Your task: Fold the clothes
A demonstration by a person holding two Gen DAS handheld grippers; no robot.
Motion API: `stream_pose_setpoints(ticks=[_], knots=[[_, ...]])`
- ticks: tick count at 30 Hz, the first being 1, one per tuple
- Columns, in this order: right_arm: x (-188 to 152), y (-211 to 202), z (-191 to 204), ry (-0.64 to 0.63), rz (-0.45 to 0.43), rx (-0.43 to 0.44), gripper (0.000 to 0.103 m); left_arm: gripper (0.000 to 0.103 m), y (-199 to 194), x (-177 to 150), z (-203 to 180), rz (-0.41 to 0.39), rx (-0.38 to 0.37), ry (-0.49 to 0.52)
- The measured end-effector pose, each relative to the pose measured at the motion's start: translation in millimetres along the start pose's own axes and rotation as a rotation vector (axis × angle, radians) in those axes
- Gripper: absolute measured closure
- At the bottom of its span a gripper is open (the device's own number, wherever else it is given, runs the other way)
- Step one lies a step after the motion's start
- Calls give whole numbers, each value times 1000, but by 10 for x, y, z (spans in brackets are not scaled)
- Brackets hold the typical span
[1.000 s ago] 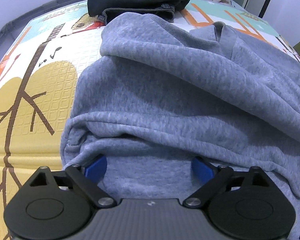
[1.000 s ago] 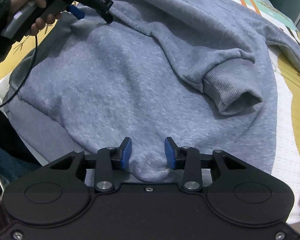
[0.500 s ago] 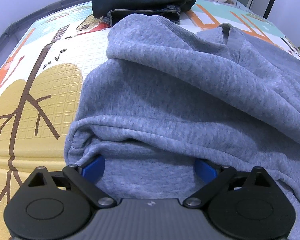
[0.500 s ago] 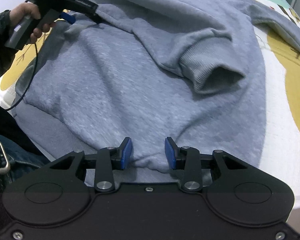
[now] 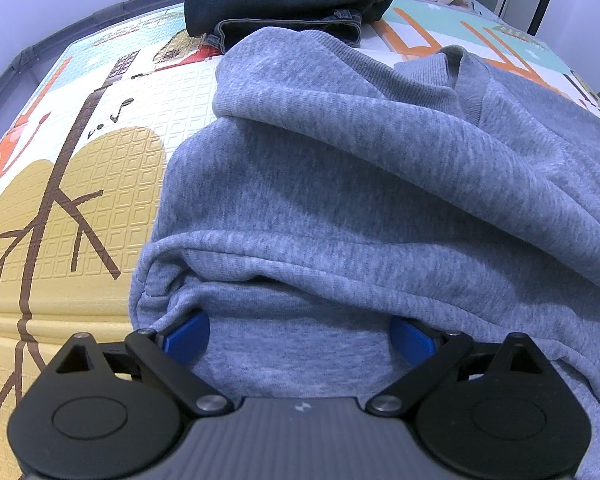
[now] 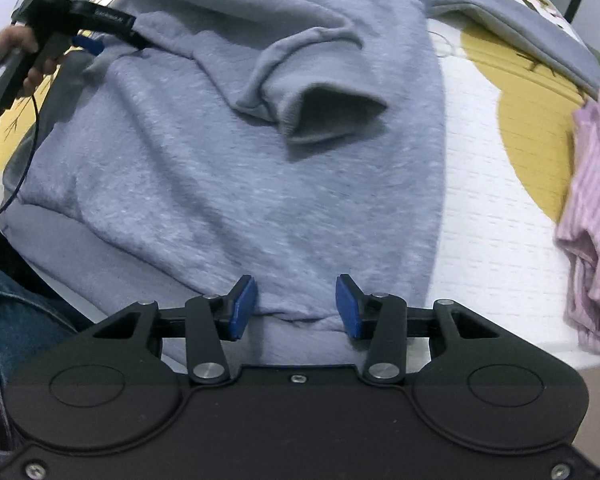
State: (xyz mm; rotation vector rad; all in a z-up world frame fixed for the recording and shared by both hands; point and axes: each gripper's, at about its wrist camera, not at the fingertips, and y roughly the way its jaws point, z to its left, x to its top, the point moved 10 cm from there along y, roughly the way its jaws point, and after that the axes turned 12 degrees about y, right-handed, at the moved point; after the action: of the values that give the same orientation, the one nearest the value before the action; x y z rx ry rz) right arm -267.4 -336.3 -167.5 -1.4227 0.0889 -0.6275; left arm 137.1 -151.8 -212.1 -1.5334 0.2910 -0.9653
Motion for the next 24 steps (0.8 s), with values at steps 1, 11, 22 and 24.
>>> stream_pose_setpoints(ticks=[1, 11, 22, 24], knots=[[-9, -17, -21, -1, 2, -2, 61, 4, 0, 1, 2, -1, -1, 1], [-11, -193, -169, 32, 20, -49, 57, 12, -94, -8, 48, 0, -36, -52], [659, -490, 14, 161, -178, 49, 57, 12, -574, 96, -126, -122, -85, -7], [755, -450, 57, 185, -185, 70, 57, 12, -641, 91, -221, -138, -97, 33]])
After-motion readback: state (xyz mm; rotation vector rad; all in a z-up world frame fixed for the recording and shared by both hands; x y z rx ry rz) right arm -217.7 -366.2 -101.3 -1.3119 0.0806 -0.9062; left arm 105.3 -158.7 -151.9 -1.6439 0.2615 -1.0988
